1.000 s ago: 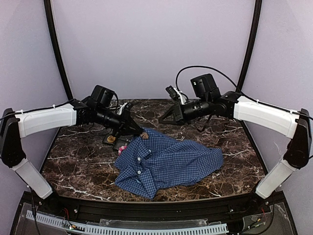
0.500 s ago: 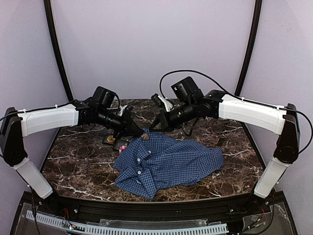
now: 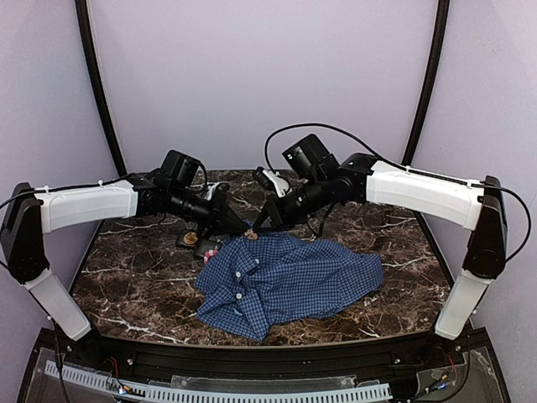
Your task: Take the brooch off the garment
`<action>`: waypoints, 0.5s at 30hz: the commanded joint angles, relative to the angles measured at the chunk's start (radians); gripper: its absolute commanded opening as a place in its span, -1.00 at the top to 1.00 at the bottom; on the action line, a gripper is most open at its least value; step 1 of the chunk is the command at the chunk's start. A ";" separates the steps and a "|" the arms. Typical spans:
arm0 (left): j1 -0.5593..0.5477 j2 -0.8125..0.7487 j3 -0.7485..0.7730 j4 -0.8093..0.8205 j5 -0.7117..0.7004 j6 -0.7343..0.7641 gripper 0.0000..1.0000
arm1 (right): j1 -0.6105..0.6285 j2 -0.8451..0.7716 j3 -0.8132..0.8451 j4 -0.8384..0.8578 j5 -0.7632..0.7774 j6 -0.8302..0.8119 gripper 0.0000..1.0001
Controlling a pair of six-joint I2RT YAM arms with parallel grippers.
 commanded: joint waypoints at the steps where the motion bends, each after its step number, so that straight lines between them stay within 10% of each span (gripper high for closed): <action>1: 0.006 -0.004 -0.016 0.038 0.017 -0.014 0.98 | 0.012 0.011 0.030 -0.014 0.024 -0.015 1.00; 15: 0.006 -0.010 -0.014 0.045 0.016 -0.024 0.99 | 0.016 0.027 0.034 -0.016 0.031 -0.017 1.00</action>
